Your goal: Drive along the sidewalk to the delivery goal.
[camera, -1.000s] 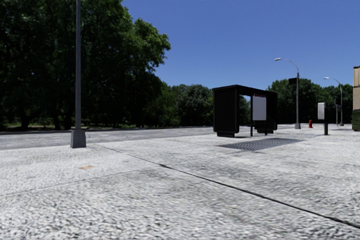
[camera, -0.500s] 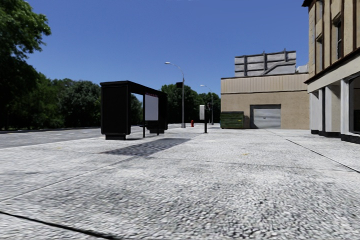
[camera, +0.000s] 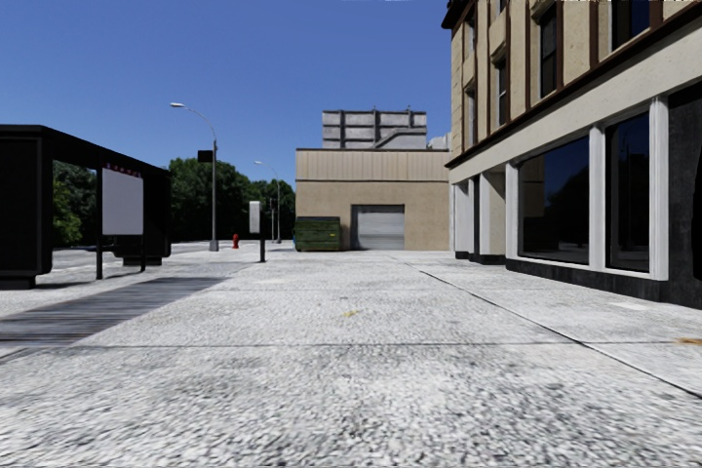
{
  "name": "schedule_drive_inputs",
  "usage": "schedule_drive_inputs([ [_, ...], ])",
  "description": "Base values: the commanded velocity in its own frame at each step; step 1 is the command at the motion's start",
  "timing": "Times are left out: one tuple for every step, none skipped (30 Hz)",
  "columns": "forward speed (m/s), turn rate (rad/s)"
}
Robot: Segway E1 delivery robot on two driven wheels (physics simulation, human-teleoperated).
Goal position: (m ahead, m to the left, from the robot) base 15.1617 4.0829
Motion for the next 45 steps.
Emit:
schedule_drive_inputs([
  [2.0,0.0],
  [2.0,0.0],
  [2.0,0.0],
  [2.0,0.0],
  [2.0,0.0],
  [2.0,0.0],
  [2.0,0.0],
  [2.0,0.0],
  [2.0,0.0],
  [2.0,0.0],
  [2.0,0.0],
  [2.0,0.0],
  [2.0,0.1],
  [2.0,0.1],
  [2.0,0.24],
  [2.0,0.47],
  [2.0,0.65],
  [2.0,0.72],
  [2.0,0.74],
  [2.0,0.74],
  [2.0,0.74],
  [2.0,0.34],
  [2.0,0.13],
  [2.0,0.01],
  [2.0,0.0],
  [2.0,0.0],
  [2.0,0.0],
  [2.0,0.0],
  [2.0,0.0],
  [2.0,0.0],
  [2.0,0.0],
  [2.0,0.0],
  [2.0,0.0],
  [2.0,0.0],
  [2.0,0.0],
  [2.0,0.0],
  [2.0,0.0],
  [2.0,0.0],
  [2.0,0.0],
  [2.0,0.0],
  [2.0,0.0],
  [2.0,0.0],
  [2.0,0.0],
  [2.0,0.0],
  [2.0,0.0],
])
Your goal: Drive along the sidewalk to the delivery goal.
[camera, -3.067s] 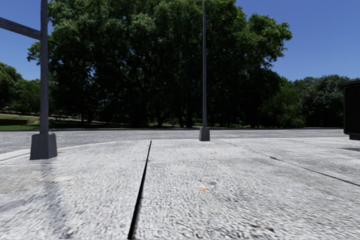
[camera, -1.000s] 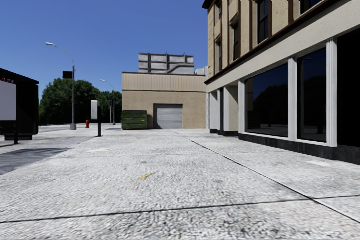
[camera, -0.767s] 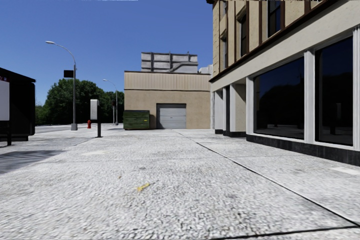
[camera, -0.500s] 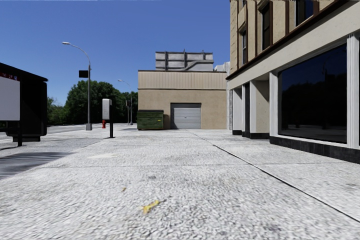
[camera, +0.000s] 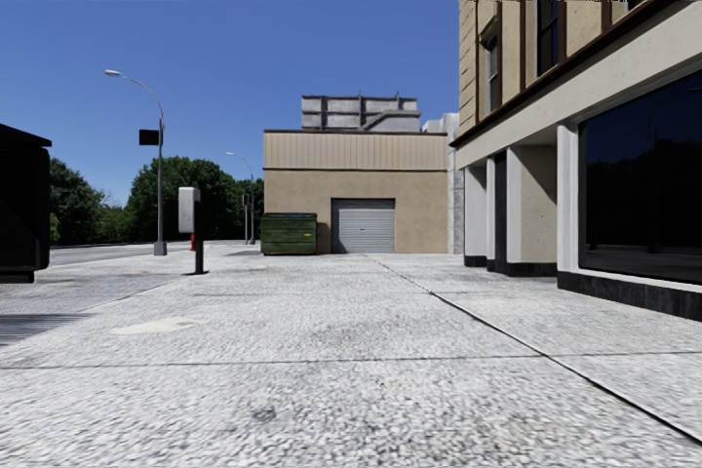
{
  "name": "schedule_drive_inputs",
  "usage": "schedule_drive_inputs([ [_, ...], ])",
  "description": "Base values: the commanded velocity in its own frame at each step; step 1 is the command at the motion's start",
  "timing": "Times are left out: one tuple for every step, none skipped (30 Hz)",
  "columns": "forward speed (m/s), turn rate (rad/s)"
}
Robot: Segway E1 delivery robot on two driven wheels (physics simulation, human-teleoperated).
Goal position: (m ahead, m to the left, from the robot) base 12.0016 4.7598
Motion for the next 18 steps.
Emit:
schedule_drive_inputs([
  [2.0,0.0],
  [2.0,0.0],
  [2.0,0.0],
  [2.0,0.0],
  [2.0,0.15],
  [2.0,0.36],
  [2.0,0.62],
  [2.0,0.76],
  [2.0,0.8],
  [2.0,0.31],
  [2.0,0.31],
  [2.0,0.11],
  [2.0,0.02],
  [2.0,0.0],
  [2.0,0.0],
  [2.0,0.0],
  [2.0,0.0],
  [2.0,0.0],
])
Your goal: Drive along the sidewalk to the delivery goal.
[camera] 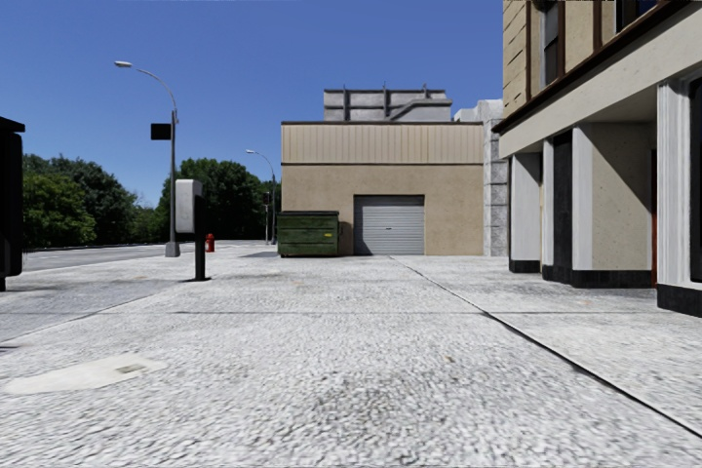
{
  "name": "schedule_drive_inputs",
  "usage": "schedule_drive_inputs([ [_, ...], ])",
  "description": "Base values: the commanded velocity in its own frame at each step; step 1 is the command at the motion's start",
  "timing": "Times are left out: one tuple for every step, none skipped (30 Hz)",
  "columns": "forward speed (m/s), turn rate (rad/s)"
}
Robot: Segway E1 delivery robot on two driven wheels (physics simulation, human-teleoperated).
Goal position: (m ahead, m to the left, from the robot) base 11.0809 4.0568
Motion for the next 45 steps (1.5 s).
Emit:
schedule_drive_inputs([
  [2.0,0.0],
  [2.0,0.05],
  [2.0,0.29],
  [2.0,0.72],
  [2.0,0.88],
  [2.0,0.93],
  [2.0,0.95],
  [2.0,0.95],
  [2.0,0.95],
  [2.0,0.48],
  [2.0,0.48],
  [2.0,0.22],
  [2.0,0.08],
  [2.0,0.01],
  [2.0,0.0],
  [2.0,0.0],
  [2.0,0.0],
  [2.0,0.0],
  [2.0,0.0],
  [2.0,0.0],
  [2.0,0.0],
  [2.0,0.0],
  [2.0,0.0],
  [2.0,0.0],
  [2.0,0.0],
  [2.0,0.0],
  [2.0,0.0],
  [2.0,0.0],
  [2.0,0.0],
  [2.0,0.0],
  [2.0,0.0],
  [2.0,0.0],
  [2.0,0.0],
  [2.0,0.0],
  [2.0,0.0],
  [2.0,0.0],
  [2.0,0.0],
  [2.0,0.0],
  [2.0,0.0],
  [2.0,0.0],
  [2.0,0.0],
  [2.0,0.0],
  [2.0,0.0],
  [2.0,0.0],
  [2.0,0.0],
])
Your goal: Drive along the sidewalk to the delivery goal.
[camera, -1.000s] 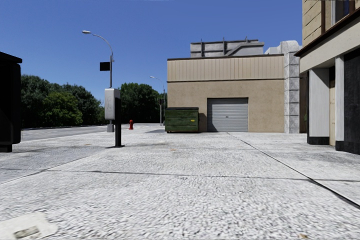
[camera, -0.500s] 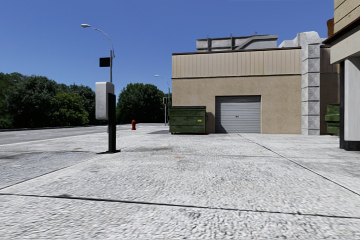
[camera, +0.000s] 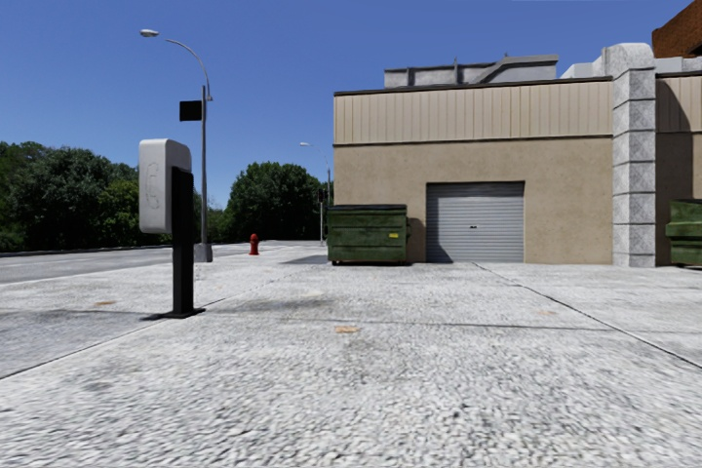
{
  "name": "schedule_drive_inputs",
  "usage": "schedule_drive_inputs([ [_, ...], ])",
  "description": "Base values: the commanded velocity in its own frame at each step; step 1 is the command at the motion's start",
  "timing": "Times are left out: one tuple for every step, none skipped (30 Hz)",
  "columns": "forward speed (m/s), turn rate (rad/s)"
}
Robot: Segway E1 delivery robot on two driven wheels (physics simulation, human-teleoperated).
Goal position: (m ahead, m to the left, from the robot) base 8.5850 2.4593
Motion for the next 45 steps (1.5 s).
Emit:
schedule_drive_inputs([
  [2.0,0.0],
  [2.0,0.0],
  [2.0,0.0],
  [2.0,0.0],
  [2.0,0.0],
  [2.0,0.0],
  [2.0,0.0],
  [2.0,0.0],
  [2.0,0.0],
  [2.0,0.0],
  [2.0,0.0],
  [2.0,0.0],
  [2.0,0.0],
  [2.0,0.0],
  [2.0,0.0],
  [2.0,0.0],
  [2.0,0.0],
  [2.0,0.0],
  [2.0,0.0],
  [2.0,0.0],
  [2.0,0.0],
  [2.0,0.0],
  [2.0,0.0],
  [2.0,0.04],
  [2.0,0.05],
  [2.0,0.06],
  [2.0,0.06],
  [2.0,0.07],
  [2.0,0.07],
  [2.0,0.15],
  [2.0,0.15],
  [2.0,0.2],
  [2.0,0.26],
  [2.0,0.32],
  [2.0,0.34],
  [2.0,0.35],
  [2.0,0.35],
  [2.0,0.36],
  [2.0,0.36],
  [2.0,0.36],
  [2.0,0.36],
  [2.0,0.36],
  [2.0,0.36],
  [2.0,0.36],
  [2.0,0.36],
])
